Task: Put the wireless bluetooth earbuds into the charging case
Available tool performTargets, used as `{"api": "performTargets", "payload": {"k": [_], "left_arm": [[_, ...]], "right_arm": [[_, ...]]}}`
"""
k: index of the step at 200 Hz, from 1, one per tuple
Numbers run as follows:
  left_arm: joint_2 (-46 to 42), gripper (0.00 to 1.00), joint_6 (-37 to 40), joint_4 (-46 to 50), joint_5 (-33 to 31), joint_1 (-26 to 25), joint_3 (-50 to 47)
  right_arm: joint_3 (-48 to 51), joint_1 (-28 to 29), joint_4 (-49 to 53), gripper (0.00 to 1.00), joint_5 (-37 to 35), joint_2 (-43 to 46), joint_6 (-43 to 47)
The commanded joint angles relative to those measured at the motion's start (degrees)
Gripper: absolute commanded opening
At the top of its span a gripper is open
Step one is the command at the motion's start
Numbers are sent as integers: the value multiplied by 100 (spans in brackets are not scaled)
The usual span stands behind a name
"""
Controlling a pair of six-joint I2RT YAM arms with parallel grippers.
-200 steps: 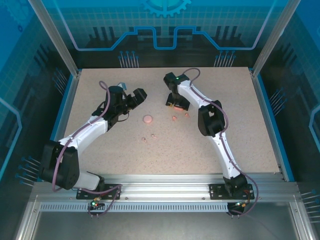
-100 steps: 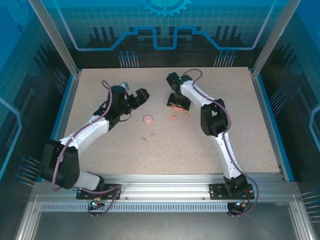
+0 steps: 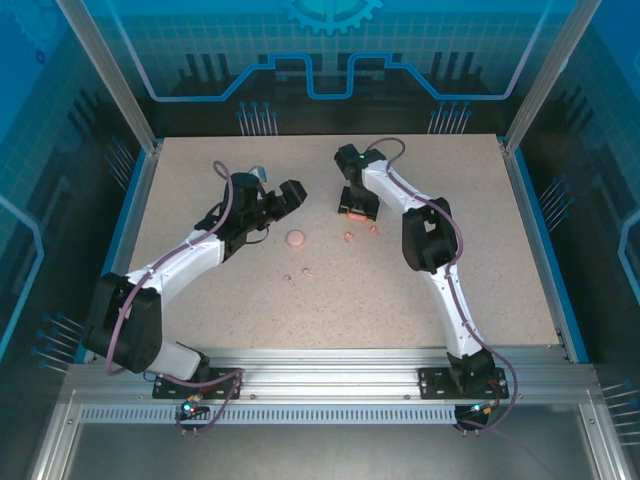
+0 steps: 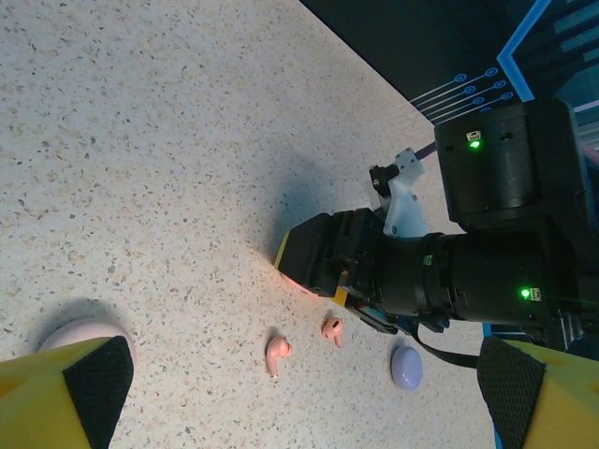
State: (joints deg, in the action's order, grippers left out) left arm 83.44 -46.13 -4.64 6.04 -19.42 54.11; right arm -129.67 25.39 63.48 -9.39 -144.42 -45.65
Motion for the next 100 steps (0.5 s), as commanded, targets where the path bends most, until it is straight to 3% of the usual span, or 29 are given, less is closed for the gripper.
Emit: {"api": "performTargets", "payload": {"k": [1,49,100], "left_arm": [[-29,99,183,-356,290,-53,-175],[-181,99,-8,-1353,700,-280,-1006],[-61,99,-342,-3149,-403,-1082,-2034]], "right_arm": [[201,-52,-374,54,223,16,-91],[896,-42,-687,53,384,1080,-270],[2360,36,-1214,53,781,2515,-975]]}}
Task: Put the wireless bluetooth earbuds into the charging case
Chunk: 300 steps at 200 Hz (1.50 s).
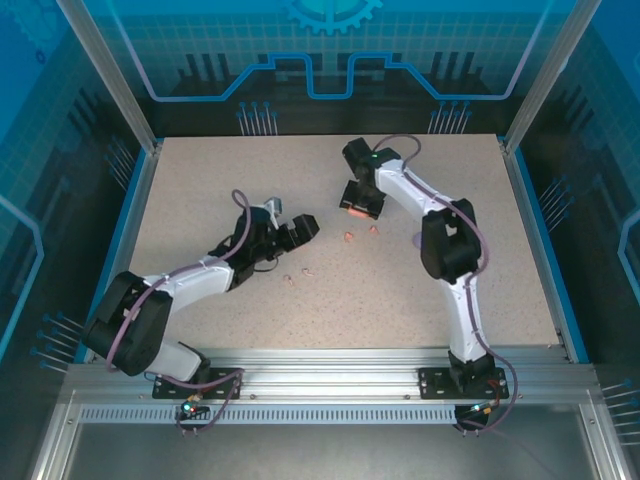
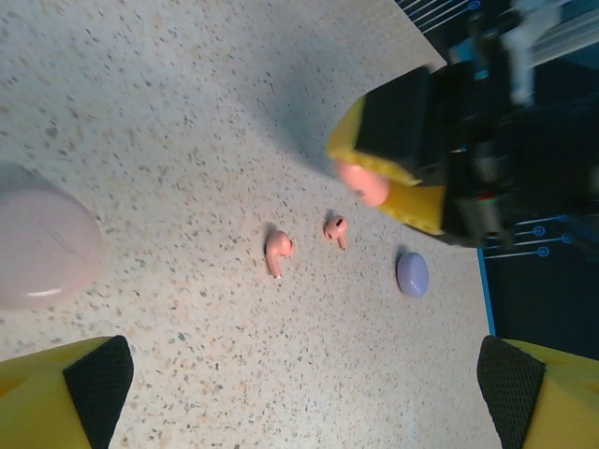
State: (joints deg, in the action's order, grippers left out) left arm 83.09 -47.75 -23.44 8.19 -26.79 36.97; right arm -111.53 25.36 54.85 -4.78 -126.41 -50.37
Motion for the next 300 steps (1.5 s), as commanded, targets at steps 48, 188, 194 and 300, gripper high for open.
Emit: {"api": "performTargets", "payload": {"k": [48,188,194,300], "left_arm": [[579,97,-29,-2478,-1217,-1109,-451],[2496,64,-429,-3852,-1387,-1672,213],[2524,63,-428,-3860,-1398,-1676,238],[2914,46,-391,-3872,-1544,-1671,636]], "right_arm": [[2021,217,-920,53,602,1654,-1302],[3229,564,-1494,52,747,2379,-2222],[3233,566,-1509,52,757,2382,-2224],[3226,575,-1565,51,875,2410,-2206]]}}
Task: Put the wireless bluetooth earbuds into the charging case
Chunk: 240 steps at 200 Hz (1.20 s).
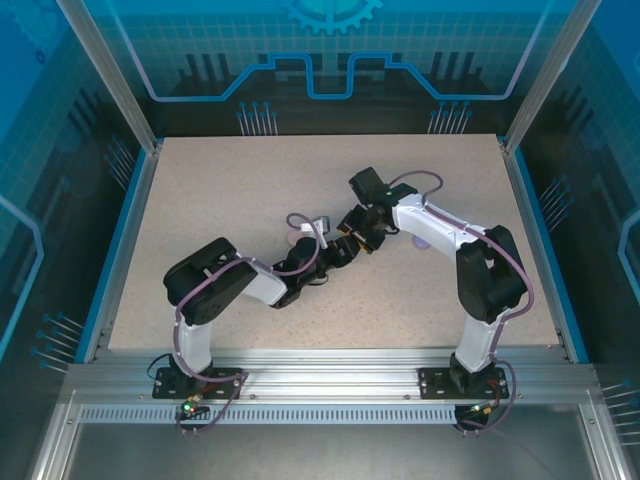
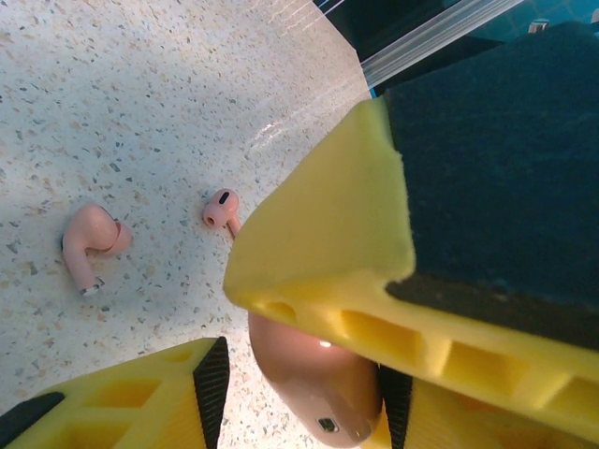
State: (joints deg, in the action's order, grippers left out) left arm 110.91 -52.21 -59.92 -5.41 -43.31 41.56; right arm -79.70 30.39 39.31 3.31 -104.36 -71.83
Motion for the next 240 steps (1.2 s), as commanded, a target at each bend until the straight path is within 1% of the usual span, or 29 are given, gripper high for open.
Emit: {"api": "performTargets", "payload": {"k": [1,48,65,78,89,120,129,133,134,152,162,177,187,201,219,228,240], "left_arm": [[136,46,54,-223,-186,-15,177],[150,33,35,-248,-239,-6,187],[128,27,2,-260,-265,-7,157],[119,21,-35,-273,-292,-7,123],[102,19,-49,-292,-302,-12,102],[47,10,-54,-253,-320,-7,81],[36,9,-68,-241,-313,-4,86],[29,8,-79,-231,-312,-8,87],[28,8,-79,-231,-312,-14,84],[-4,7,-133,-196,-271,-12,86],[-38,5,-154,-133,-196,-8,81],[-168,4,-113,46,-40,-3,56],[-341,3,-31,295,139,16,52],[-629,2,211,652,579,106,45],[-992,2,530,1099,1536,398,62],[-1172,2,722,1352,2109,573,119],[-1405,3,985,1769,2700,797,224]], "right_arm": [[43,72,-11,51,70,201,-55],[16,70,-2,51,39,197,-68],[12,72,-9,51,34,206,-72],[7,69,-2,51,29,208,-76],[-1,71,-2,51,20,200,-75],[-49,55,-27,52,47,198,-72],[-83,42,-41,56,47,210,-63],[-96,31,-33,60,47,211,-55],[-115,11,-25,62,51,211,-47],[-268,-148,-27,79,48,262,38],[-429,-323,9,83,55,322,125],[-643,-625,114,86,48,472,370],[-755,-828,206,86,55,604,618],[-786,-1097,323,87,103,816,1154],[-514,-1415,224,87,284,1161,1947],[-165,-1541,-123,87,453,1412,2297],[426,-1674,-692,87,745,1774,2616]]}}
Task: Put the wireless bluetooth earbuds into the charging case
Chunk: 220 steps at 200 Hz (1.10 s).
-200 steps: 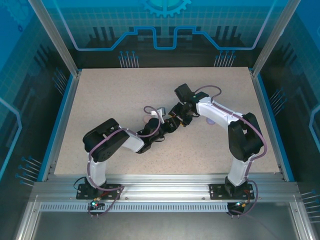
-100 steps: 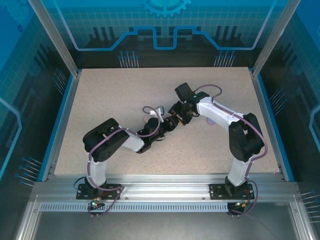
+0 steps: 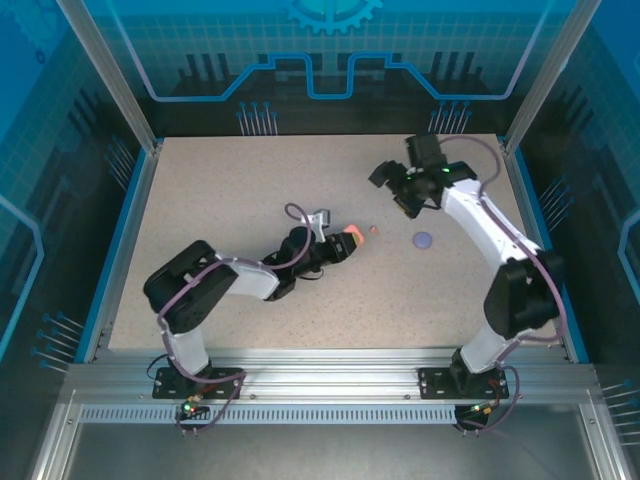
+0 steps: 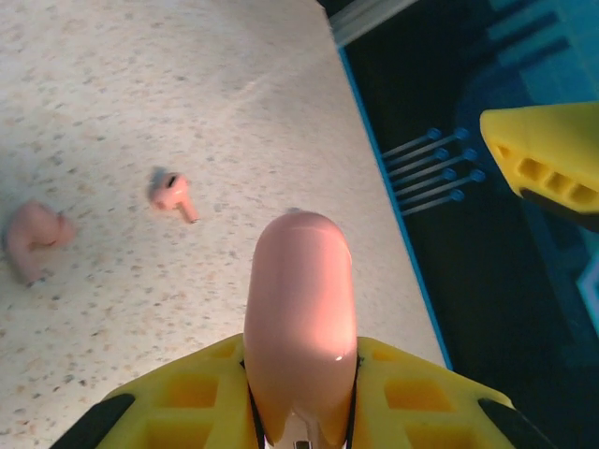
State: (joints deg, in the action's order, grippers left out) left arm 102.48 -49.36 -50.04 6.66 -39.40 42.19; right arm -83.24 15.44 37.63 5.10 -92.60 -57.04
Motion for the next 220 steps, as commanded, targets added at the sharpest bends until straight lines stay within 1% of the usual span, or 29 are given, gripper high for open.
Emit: {"api": "performTargets", "payload": {"k": [1,31,52,69,101,127,151,167,197,220], "left_arm": [[-579,3,714,818,1539,419,172],[-1100,3,1427,1901,2630,773,528],[-1317,4,1851,2656,3015,863,866],[-1340,4,1982,3032,3184,863,1126],[-1252,4,1913,3017,3210,863,1290],[-1171,3,1913,3068,3210,855,1416],[-1129,3,1930,3134,3202,859,1513],[-1115,3,1948,3149,3193,857,1554],[-1098,3,1966,3176,3210,855,1608],[-1119,3,1973,3207,3248,855,1633]], "right_arm": [[830,-185,-583,87,599,631,1157],[2288,-314,-2310,85,1664,1437,1645],[2966,-272,-3291,85,2448,1748,1785],[3247,-179,-3650,84,2731,1880,1909],[3589,-120,-3741,83,2753,2075,2050],[3669,-118,-3590,82,2716,2273,2174],[3750,-98,-3617,82,2886,2421,2199],[3773,3,-3675,81,2988,2367,2205],[3733,229,-3738,80,2810,2100,2203],[3701,225,-3741,78,2652,1853,2229]]}}
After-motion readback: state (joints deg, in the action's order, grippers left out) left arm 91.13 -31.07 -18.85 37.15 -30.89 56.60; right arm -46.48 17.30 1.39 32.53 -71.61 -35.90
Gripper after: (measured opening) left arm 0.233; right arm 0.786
